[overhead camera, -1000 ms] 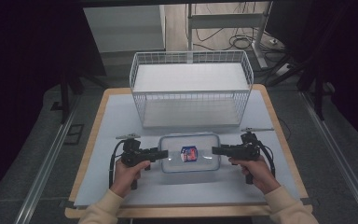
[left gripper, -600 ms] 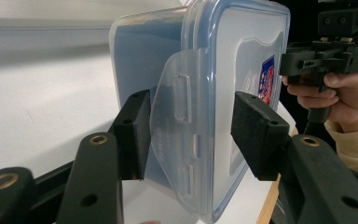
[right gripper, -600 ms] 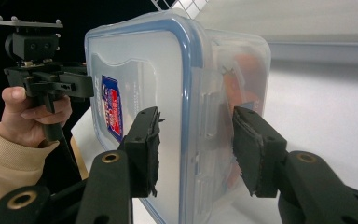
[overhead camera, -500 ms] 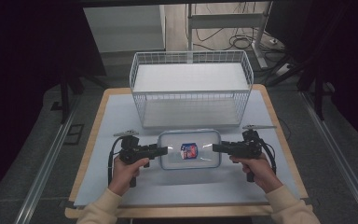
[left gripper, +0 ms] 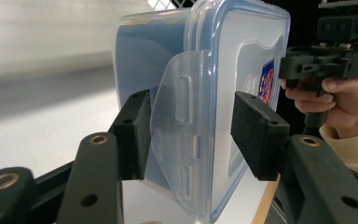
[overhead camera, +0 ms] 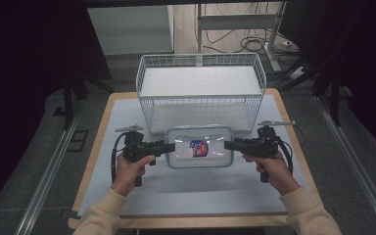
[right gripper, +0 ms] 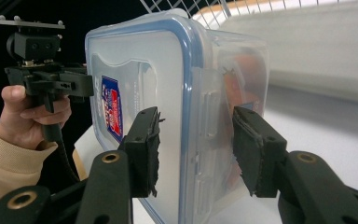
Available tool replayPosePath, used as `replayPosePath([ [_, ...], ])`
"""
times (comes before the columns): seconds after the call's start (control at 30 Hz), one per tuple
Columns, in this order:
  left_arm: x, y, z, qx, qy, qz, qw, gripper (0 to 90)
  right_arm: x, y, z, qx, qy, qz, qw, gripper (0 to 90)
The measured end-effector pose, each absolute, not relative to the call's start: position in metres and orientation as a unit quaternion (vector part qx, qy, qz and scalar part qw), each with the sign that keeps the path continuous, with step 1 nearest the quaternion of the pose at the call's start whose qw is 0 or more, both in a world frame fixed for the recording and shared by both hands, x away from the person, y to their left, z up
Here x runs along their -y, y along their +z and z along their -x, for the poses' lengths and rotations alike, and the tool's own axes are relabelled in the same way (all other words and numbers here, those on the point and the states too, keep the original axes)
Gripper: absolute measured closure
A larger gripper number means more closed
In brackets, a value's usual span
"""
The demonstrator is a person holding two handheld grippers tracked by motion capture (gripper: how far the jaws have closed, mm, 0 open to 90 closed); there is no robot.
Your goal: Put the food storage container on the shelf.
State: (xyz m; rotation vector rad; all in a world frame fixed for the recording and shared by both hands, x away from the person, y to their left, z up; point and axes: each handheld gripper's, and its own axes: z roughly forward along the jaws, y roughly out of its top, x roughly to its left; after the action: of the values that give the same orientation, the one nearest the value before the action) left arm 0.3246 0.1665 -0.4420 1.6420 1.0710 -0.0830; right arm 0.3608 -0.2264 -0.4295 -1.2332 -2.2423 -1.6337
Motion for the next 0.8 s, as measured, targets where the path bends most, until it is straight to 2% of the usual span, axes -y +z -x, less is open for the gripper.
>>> replayPosePath([
  [0.8,-0.168,-0.379,-0.341,-0.427,-0.004,-0.694,0.580,49.2,0.224,-0.365,-0.373,0.737,-0.561,0.377,0.011,52.4],
])
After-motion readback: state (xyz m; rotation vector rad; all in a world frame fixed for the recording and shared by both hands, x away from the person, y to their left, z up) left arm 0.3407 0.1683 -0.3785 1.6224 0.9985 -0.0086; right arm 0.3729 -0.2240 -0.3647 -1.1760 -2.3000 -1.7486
